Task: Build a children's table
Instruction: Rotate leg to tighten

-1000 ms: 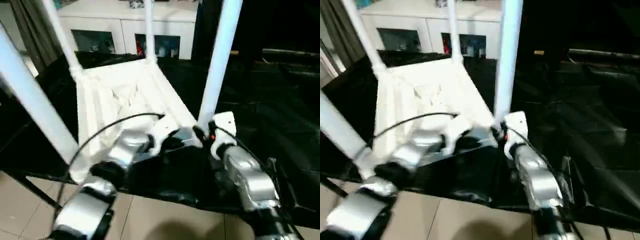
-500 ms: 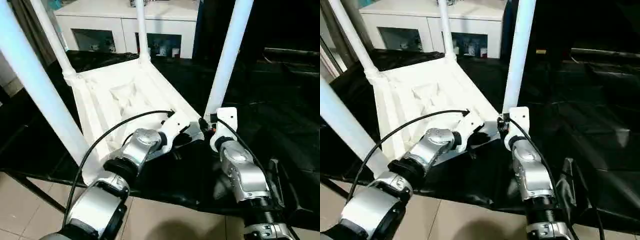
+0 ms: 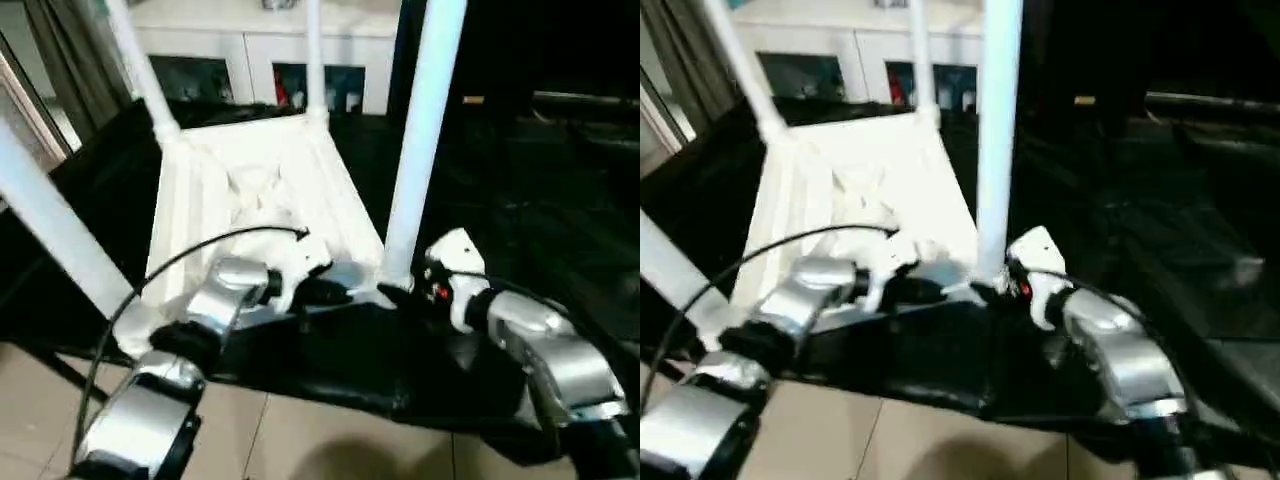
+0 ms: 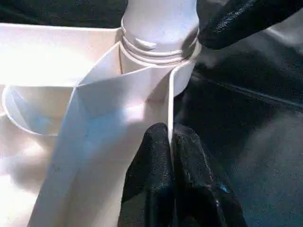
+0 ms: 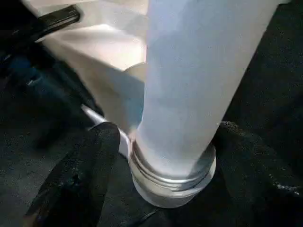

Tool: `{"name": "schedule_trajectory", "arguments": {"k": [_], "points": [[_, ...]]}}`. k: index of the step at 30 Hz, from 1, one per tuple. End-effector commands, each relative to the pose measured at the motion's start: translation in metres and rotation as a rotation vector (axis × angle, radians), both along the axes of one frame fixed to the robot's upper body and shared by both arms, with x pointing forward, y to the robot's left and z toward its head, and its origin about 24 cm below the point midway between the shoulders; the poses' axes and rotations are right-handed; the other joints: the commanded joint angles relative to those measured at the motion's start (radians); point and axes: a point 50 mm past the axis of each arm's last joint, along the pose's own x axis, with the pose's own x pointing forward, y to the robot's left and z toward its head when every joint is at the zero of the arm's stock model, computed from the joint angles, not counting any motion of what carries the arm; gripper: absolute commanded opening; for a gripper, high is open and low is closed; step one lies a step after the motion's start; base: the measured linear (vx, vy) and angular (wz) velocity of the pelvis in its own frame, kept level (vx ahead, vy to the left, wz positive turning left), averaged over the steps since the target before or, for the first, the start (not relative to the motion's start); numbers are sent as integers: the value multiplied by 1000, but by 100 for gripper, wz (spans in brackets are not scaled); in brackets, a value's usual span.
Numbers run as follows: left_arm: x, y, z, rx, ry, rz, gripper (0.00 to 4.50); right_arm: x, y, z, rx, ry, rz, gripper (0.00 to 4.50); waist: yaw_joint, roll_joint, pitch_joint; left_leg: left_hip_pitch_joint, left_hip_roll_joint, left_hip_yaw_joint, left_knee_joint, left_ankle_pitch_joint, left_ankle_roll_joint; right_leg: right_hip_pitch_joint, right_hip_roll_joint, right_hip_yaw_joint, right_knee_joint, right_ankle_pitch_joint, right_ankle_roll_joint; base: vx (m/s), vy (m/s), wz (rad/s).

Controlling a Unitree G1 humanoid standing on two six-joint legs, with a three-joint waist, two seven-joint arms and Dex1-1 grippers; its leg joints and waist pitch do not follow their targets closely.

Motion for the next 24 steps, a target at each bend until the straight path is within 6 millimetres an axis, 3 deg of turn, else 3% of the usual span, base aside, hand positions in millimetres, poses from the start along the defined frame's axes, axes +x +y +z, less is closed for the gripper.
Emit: {"name": "schedule_trajectory", "arguments": {"k": [1, 2, 4, 9, 10, 18, 24], "points": [[-5, -9, 13, -135, -6, -87, 0, -6, 10, -1, 38, 34, 73, 337, 6, -27, -55, -4, 35, -7, -58, -131, 106, 54, -55, 40, -61, -225, -222, 0, 0, 0], [-5, -8, 13, -135, -4, -91, 0, -7, 10, -1, 42, 35, 76, 337, 6, -30, -54, -5, 35, -7, -58, -121, 113, 54, -53, 39, -58, -203, -230, 0, 0, 0], [-8, -5, 11, -140, 14, -108, 0, -8, 11, 0, 61, 41, 89, 322, 10, -26, -53, -1, 37, -6, -57, -125, 115, 52, -53, 40, -58, -200, -237, 0, 0, 0], [-10, -2, 11, -139, 26, -120, 0, -9, 12, -1, 91, 49, 104, 294, 16, -27, -52, 0, 37, -6, -60, -144, 97, 52, -53, 40, -59, -226, -227, 0, 0, 0], [-11, -1, 11, -138, 30, -123, 0, -9, 13, -1, 98, 54, 107, 273, 17, -26, -52, 0, 37, -6, -60, -146, 94, 53, -55, 40, -58, -231, -225, 0, 0, 0], [-11, 3, 11, -130, 30, -115, 0, -9, 10, -3, 103, 58, 113, 220, 16, -29, -52, -1, 35, -5, -59, -139, 93, 52, -54, 40, -60, -239, -215, 0, 0, 0], [-12, 4, 10, -124, 38, -114, 0, -13, 10, -8, 115, 74, 107, 212, 17, -26, -54, -1, 35, -6, -57, -126, 97, 53, -53, 39, -57, -214, -220, 0, 0, 0]]}}
